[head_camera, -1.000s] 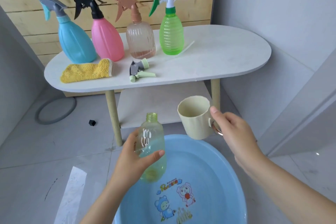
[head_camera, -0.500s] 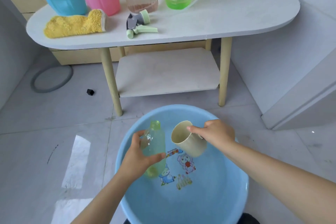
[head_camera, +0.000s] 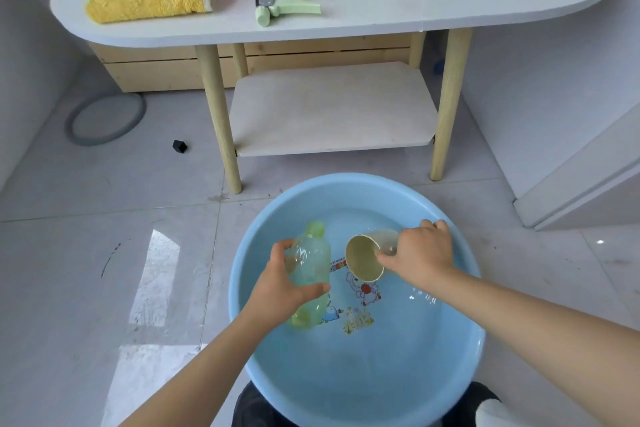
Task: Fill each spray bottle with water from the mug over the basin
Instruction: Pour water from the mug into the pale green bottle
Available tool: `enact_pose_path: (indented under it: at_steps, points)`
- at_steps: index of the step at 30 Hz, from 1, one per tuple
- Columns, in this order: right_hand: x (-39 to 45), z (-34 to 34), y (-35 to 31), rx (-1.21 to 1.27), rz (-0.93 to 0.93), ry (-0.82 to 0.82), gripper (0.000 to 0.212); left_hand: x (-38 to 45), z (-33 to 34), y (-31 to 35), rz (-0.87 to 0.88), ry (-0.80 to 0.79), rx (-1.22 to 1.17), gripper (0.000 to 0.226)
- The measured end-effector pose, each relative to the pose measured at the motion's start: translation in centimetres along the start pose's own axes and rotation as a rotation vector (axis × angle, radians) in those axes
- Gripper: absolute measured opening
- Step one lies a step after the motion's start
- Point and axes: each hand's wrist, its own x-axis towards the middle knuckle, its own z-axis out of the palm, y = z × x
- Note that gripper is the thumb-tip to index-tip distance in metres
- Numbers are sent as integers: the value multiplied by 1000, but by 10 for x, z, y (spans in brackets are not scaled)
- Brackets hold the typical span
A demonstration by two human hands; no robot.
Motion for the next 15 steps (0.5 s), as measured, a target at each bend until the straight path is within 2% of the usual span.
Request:
enact_pose_path:
  at_steps: [6,10,15]
  points:
    - [-3,10,-1,-224,-246,28,41,-1,4,-7,-24,-15,24,86]
    - [-4,16,2,-317,-260,-6,35,-1,5,-11,-34,-42,61,92]
    - [-5,25,4,-315,-282,-71,24,-1,7,-8,-16,-60,106,86]
